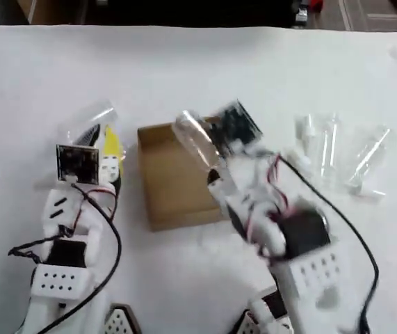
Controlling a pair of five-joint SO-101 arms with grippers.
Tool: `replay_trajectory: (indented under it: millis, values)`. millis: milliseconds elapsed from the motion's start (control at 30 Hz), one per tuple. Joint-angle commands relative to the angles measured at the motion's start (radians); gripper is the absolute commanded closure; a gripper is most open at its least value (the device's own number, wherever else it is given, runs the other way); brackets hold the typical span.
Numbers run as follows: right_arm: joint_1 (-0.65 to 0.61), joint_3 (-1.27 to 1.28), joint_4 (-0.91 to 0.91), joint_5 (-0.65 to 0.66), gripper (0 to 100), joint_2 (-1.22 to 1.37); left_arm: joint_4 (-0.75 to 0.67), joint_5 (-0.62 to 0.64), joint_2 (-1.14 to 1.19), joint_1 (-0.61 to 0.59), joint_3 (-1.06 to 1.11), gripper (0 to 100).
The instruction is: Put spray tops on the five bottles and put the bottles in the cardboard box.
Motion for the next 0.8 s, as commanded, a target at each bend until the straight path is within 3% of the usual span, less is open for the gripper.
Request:
replay_trajectory:
  millis: [0, 200, 333, 400, 567, 767]
  values:
    - [-0.033, -0.29, 0.114, 0.012, 98.2, 0.314, -0.032, 0.003, 0.001, -0.031, -0.021, 96]
    - [-0.059, -0.717, 0.265, 0.014, 97.8, 0.746, -0.035, 0.003, -0.001, -0.127, -0.006, 96]
    - [-0.062, -1.066, 0.426, 0.012, 97.7, 1.059, -0.035, 0.003, 0.001, -0.139, -0.003, 96]
    - [-0.051, -1.174, 0.423, -0.008, 97.7, 1.179, -0.035, 0.003, 0.002, -0.139, -0.003, 96]
    - [-0.084, -1.224, 0.423, -0.035, 97.7, 1.311, -0.035, 0.002, 0.002, -0.137, 0.005, 96]
    - [-0.124, -1.226, 0.421, -0.035, 97.7, 1.297, -0.035, 0.0, 0.002, -0.134, 0.006, 96]
